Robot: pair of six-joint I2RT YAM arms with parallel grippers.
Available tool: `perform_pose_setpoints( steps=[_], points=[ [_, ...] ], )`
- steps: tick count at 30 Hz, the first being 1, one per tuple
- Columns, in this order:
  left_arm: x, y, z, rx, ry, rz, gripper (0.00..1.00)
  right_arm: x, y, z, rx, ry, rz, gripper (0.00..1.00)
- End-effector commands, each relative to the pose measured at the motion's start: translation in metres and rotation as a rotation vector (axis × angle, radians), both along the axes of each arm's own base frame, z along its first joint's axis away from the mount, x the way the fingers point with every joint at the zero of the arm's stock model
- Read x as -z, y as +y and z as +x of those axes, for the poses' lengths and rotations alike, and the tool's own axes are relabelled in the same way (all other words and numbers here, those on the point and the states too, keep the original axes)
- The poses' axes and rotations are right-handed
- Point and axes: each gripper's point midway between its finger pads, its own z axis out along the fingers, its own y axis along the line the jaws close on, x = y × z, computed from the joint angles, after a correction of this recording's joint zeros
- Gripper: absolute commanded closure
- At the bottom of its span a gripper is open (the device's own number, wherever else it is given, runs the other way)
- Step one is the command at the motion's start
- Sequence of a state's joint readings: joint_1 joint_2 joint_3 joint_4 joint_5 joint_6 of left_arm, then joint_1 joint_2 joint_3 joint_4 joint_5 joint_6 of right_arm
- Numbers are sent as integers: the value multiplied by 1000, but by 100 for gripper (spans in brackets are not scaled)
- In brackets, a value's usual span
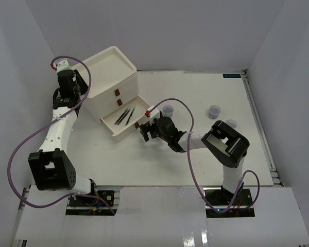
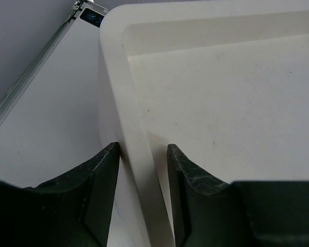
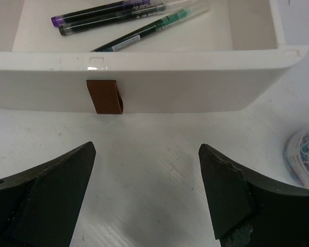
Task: Sort the stationery into containers
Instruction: Close the drawer in the storage box.
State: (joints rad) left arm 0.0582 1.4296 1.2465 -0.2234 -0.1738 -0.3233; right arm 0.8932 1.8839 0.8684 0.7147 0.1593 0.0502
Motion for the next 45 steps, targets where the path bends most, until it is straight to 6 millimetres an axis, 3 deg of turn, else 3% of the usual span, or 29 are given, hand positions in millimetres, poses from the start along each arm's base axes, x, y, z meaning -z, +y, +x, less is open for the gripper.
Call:
perform_pose_setpoints(
  steps=[1, 9, 21, 28, 37, 40, 45],
  points=[
    [1, -23, -6, 79, -6, -39, 56, -29, 22, 16, 28, -73, 95, 13],
    [15, -26, -9, 95, 27, -50, 76, -24, 44, 23, 16, -74, 101, 22],
    [25, -29, -9, 109, 53, -53, 91, -35, 74, 25, -47, -89, 126, 70],
    [32, -29, -8, 110, 68, -63, 100, -49, 89, 20, -76, -107, 164, 88],
    [29, -33, -9, 132, 64, -70, 100, -52, 101, 33, -71, -166, 150, 89],
    [30, -34, -9, 136, 67, -72, 100, -60, 108, 44, -69, -215, 153, 89],
    [31, -36, -9, 150, 73, -76, 100, -57, 120, 58, -92, -242, 155, 88]
  ],
)
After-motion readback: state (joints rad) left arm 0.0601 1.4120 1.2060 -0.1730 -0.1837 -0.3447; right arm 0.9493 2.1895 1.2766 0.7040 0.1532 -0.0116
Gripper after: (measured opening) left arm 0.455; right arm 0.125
